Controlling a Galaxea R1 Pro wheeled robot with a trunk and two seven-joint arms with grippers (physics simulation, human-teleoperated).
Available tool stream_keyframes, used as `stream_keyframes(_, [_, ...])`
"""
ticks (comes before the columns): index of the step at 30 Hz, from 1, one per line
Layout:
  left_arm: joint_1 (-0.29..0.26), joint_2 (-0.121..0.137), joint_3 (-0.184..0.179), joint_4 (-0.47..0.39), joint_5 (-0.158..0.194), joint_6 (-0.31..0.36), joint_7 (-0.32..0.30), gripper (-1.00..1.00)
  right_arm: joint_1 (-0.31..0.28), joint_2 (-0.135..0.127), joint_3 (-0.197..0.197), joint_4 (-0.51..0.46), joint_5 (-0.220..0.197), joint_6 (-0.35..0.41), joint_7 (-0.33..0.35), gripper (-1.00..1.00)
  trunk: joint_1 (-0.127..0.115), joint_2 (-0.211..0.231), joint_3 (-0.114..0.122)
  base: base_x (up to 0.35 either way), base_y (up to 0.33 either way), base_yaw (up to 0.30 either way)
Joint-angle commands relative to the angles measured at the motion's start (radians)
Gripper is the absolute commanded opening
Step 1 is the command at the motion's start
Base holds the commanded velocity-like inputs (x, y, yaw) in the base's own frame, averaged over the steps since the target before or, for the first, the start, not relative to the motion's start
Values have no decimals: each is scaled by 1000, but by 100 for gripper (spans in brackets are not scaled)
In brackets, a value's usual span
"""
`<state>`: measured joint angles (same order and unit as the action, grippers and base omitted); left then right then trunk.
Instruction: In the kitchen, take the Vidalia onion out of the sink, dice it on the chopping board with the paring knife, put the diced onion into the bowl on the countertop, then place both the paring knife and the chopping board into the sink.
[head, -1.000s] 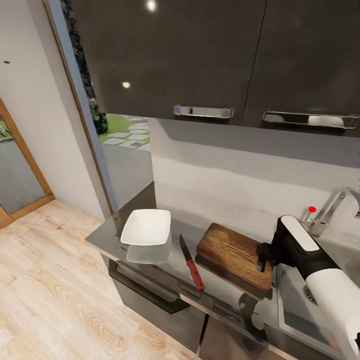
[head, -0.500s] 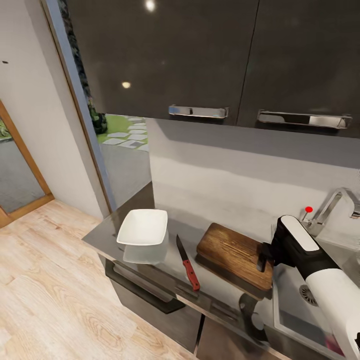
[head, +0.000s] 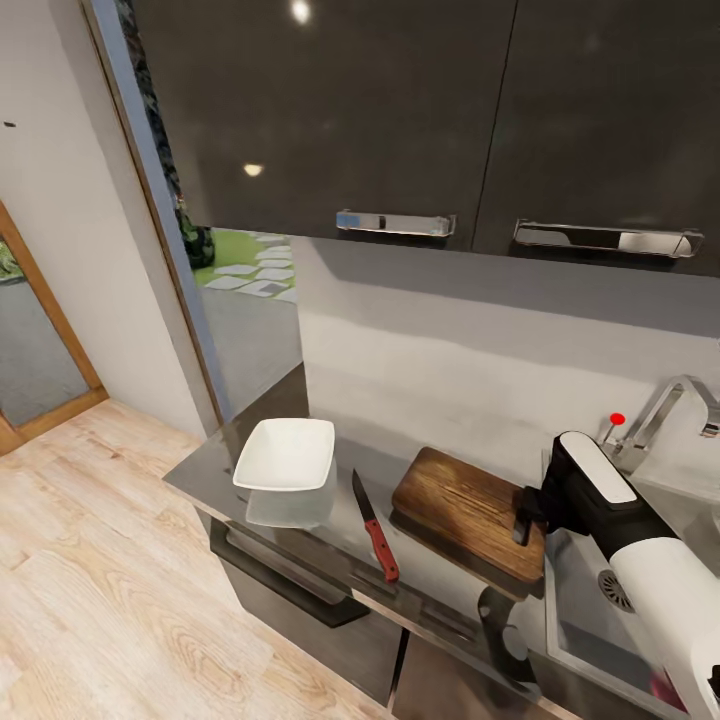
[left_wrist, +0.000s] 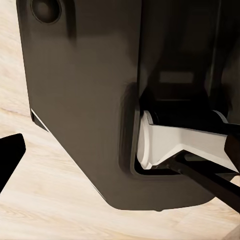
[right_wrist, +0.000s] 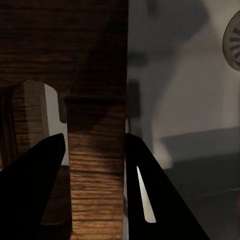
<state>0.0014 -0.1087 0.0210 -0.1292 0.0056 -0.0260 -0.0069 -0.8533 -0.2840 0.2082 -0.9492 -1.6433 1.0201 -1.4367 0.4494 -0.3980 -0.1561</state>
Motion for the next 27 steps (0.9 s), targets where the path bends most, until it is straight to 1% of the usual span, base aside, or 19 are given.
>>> stream_keyframes(1, [0, 0, 2, -1, 1, -2, -1, 100, -1, 0, 3, -1, -10, 10, -10, -100, 1, -2, -2, 0, 0, 0])
stream_keyframes(2, [0, 0, 2, -1, 1, -2, -1, 100, -1, 5, 3, 0, -10, 11, -10, -100, 1, -2, -2, 0, 0, 0])
stream_keyframes(5, [0, 0, 2, -1, 1, -2, -1, 100, -1, 9, 3, 0, -11, 11, -10, -100, 1, -2, -2, 0, 0, 0])
stream_keyframes(27, [0, 0, 2, -1, 1, -2, -1, 100, -1, 9, 3, 0, -10, 11, -11, -100, 1, -2, -2, 0, -1, 22])
